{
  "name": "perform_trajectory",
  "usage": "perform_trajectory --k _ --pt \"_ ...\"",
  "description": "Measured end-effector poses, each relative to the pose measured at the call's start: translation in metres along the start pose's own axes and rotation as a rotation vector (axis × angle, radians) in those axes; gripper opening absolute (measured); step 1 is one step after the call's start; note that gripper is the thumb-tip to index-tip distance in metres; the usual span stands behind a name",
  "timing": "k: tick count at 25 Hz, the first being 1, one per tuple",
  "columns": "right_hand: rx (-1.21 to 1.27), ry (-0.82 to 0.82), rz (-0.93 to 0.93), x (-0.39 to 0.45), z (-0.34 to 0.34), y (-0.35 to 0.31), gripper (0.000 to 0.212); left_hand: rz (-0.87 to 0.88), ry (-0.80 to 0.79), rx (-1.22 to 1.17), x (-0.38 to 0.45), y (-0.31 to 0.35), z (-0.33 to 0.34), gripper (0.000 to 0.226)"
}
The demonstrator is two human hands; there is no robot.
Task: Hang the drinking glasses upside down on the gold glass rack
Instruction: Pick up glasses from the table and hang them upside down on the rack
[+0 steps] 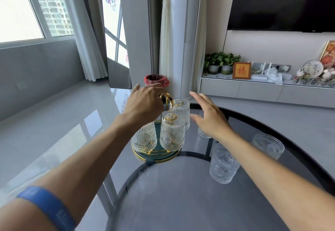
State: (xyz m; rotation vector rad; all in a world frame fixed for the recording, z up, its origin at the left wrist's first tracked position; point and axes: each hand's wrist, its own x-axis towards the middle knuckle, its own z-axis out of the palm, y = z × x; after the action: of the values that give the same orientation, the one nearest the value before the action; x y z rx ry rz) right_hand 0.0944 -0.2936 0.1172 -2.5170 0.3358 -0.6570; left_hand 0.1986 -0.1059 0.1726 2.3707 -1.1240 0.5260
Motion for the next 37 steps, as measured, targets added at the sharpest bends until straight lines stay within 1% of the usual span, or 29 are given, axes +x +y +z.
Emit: perform_trajectory --k 2,4,5,6,9,10,11,13,15,18,20,22,23,26,28,29,31,33,35,37 --pt "0.009 0.112 -0.032 -0.034 -0.021 0.009 0.053 -0.017 0.127 -0.076 -0.027 0.023 0.003 0.042" --pt "-0.045 0.108 0.000 -0.070 -0.038 0.020 0.042 -0.061 0.194 -0.198 -0.064 0.054 0.013 0.044" --pt "-0.084 0.074 0.033 -0.086 -0.044 0.025 0.039 -0.083 0.176 -0.265 -0.082 0.071 0.022 0.045" --pt "-0.127 0.019 0.076 -0.102 -0.047 0.027 0.042 -0.103 0.131 -0.328 -0.098 0.086 0.031 0.047" --pt "-0.260 -0.223 0.214 -0.136 -0.043 0.030 0.067 -0.202 -0.045 -0.488 -0.137 0.118 0.056 0.051" --pt "-0.284 -0.265 0.235 -0.142 -0.041 0.030 0.069 -0.239 -0.085 -0.509 -0.148 0.124 0.061 0.052" --pt "-0.294 -0.267 0.248 -0.146 -0.039 0.029 0.068 -0.271 -0.116 -0.513 -0.157 0.127 0.066 0.052" --pt "-0.271 -0.179 0.285 -0.148 -0.037 0.027 0.066 -0.308 -0.155 -0.505 -0.171 0.128 0.072 0.051" --pt "-0.244 -0.123 0.320 -0.146 -0.034 0.023 0.072 -0.336 -0.152 -0.504 -0.177 0.126 0.073 0.049" --pt "-0.238 -0.154 0.356 -0.146 -0.025 0.017 0.084 -0.385 -0.152 -0.508 -0.183 0.121 0.071 0.044" --pt "-0.202 -0.154 0.434 -0.145 -0.026 0.009 0.091 -0.443 -0.161 -0.559 -0.185 0.114 0.067 0.042" --pt "-0.097 -0.166 0.481 -0.146 -0.030 -0.002 0.094 -0.489 -0.141 -0.695 -0.185 0.108 0.061 0.043" --pt "-0.005 -0.167 0.479 -0.147 -0.032 -0.009 0.095 -0.490 -0.124 -0.788 -0.186 0.107 0.057 0.048" --pt "0.448 -0.132 0.459 -0.146 -0.041 -0.036 0.091 -0.464 -0.069 -1.018 -0.183 0.109 0.038 0.071" --pt "0.729 -0.108 0.454 -0.144 -0.046 -0.058 0.082 -0.504 -0.020 -1.118 -0.178 0.107 0.019 0.077" --pt "0.807 -0.100 0.451 -0.143 -0.047 -0.068 0.079 -0.552 0.007 -1.192 -0.175 0.104 0.009 0.078" --pt "0.888 -0.087 0.430 -0.142 -0.046 -0.086 0.075 -0.658 0.021 -1.400 -0.172 0.094 -0.005 0.072" --pt "0.956 -0.088 0.404 -0.141 -0.044 -0.097 0.072 -0.683 -0.036 -1.574 -0.172 0.087 -0.014 0.066" --pt "1.001 -0.126 0.384 -0.141 -0.042 -0.107 0.074 -0.701 -0.056 -1.660 -0.173 0.080 -0.021 0.069" --pt "1.006 -0.177 0.380 -0.140 -0.041 -0.112 0.080 -0.720 0.008 -1.686 -0.173 0.073 -0.026 0.068"
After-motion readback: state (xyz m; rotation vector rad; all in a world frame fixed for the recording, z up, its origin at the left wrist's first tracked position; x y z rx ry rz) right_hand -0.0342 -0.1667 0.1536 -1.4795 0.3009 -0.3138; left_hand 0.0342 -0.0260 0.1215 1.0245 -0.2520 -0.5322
